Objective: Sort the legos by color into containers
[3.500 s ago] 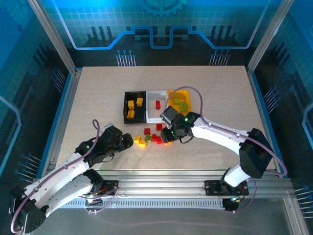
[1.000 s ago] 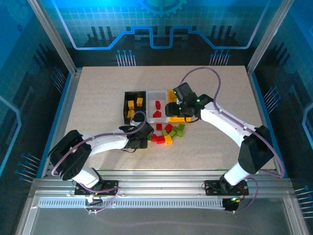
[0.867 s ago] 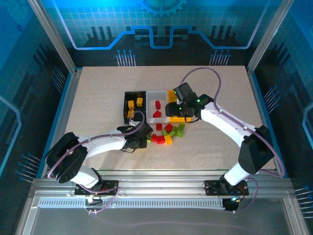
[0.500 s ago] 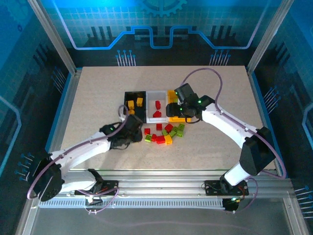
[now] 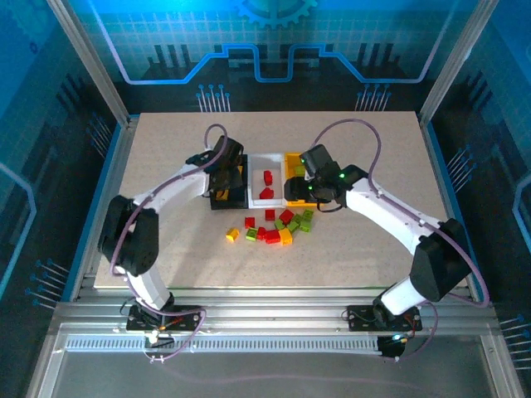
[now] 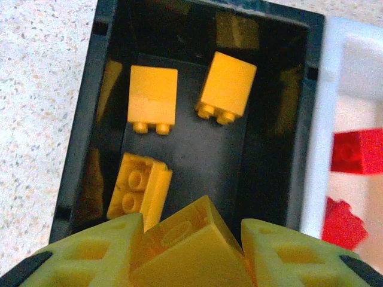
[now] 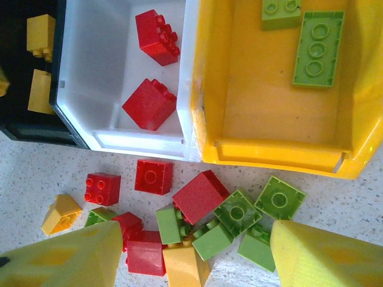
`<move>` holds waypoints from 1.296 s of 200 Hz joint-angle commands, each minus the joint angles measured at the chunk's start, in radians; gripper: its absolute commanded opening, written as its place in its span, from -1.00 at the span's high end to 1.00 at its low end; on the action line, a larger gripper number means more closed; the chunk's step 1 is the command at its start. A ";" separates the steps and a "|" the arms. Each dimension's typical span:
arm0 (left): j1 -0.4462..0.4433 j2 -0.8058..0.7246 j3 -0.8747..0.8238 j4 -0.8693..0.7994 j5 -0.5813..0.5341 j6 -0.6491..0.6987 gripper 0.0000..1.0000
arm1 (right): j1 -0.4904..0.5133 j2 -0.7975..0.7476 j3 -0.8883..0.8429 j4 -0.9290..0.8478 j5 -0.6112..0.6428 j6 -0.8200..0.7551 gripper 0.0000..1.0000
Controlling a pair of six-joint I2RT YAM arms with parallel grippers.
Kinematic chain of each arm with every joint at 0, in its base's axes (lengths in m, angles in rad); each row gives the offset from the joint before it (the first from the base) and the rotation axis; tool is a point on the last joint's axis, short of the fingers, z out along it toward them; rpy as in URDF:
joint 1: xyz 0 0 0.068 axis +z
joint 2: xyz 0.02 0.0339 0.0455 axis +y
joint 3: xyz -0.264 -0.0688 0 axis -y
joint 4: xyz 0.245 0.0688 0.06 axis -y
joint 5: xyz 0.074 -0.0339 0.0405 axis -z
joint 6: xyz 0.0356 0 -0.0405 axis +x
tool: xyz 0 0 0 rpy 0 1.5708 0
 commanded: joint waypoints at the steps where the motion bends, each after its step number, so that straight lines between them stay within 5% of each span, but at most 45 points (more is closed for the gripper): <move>1: 0.008 0.052 0.098 -0.048 0.000 0.047 -0.12 | -0.014 -0.041 -0.008 0.002 -0.003 0.018 -0.36; 22: 0.008 0.052 0.124 -0.061 0.017 0.042 -0.53 | -0.015 -0.057 -0.008 -0.003 -0.003 0.016 -0.37; 102: -0.139 -0.312 -0.203 -0.025 0.075 -0.022 -0.89 | -0.040 -0.105 -0.058 0.014 -0.010 0.028 -0.38; 143: -0.155 -0.418 -0.482 0.076 0.128 -0.099 -0.72 | -0.041 -0.101 -0.085 0.031 -0.027 0.039 -0.38; 259: -0.153 -0.172 -0.540 0.198 0.129 -0.069 -0.31 | -0.043 -0.095 -0.063 0.010 -0.016 0.038 -0.37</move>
